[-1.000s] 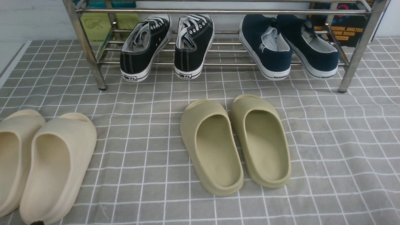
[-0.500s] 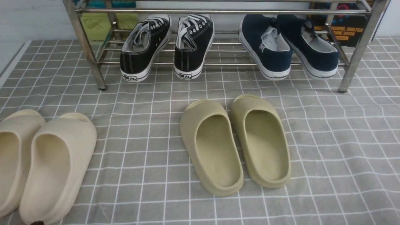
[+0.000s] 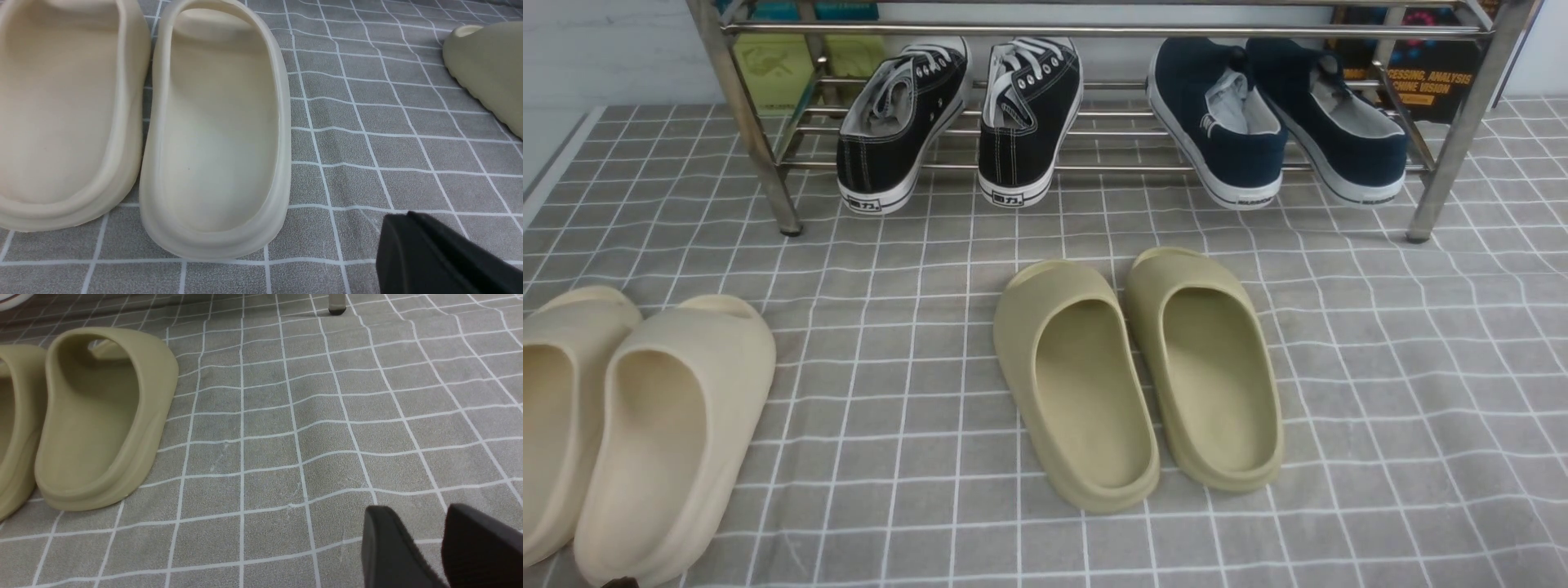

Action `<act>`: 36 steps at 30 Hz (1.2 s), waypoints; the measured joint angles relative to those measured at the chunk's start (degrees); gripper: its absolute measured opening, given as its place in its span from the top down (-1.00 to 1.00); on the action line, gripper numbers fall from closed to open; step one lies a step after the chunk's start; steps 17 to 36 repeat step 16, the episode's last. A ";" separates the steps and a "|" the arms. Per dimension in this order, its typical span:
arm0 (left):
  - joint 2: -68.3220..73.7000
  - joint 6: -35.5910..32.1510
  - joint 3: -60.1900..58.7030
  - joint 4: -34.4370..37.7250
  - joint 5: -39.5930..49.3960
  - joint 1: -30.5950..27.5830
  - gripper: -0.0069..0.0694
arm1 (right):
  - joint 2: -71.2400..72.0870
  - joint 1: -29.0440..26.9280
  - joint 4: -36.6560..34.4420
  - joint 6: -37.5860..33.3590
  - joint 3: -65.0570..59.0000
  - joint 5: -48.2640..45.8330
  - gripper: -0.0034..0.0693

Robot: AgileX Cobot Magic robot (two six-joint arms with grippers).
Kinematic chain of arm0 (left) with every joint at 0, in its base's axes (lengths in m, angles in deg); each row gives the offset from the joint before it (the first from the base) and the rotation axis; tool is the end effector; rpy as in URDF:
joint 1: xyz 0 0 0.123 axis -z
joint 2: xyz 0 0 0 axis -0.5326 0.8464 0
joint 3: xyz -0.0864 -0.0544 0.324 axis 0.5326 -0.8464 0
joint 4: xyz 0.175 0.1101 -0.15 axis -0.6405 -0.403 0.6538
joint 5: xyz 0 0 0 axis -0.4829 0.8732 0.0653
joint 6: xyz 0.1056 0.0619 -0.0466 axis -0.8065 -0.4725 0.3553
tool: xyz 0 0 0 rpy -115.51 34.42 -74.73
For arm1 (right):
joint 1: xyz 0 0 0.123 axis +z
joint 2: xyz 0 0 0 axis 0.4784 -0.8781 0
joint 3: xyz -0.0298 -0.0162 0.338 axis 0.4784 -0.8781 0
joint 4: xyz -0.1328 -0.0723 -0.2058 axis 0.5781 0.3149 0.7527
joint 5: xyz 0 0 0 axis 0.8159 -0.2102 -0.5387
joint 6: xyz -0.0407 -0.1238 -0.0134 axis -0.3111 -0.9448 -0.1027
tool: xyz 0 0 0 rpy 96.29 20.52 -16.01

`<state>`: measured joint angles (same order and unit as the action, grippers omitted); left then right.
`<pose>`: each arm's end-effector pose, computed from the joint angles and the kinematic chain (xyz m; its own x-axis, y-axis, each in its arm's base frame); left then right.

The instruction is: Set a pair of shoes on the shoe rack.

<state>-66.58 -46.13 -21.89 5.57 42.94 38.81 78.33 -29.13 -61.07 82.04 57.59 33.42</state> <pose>0.0381 -0.0050 0.1541 -0.3405 -0.1567 -0.9271 0.0541 0.9811 -0.1857 0.0384 0.0052 0.1602 -0.3100 0.1743 -0.9346 0.0233 0.9841 0.1758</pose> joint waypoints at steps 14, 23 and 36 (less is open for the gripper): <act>0.00 0.00 0.00 0.00 0.00 0.00 0.80 | 0.00 0.00 0.00 0.00 0.00 0.00 0.25; 0.00 0.00 0.00 0.00 0.00 0.00 0.79 | 0.00 0.00 0.00 0.00 0.00 0.00 0.25; 0.00 0.00 0.00 0.00 0.00 0.00 0.79 | 0.00 0.00 0.00 0.00 0.00 0.00 0.25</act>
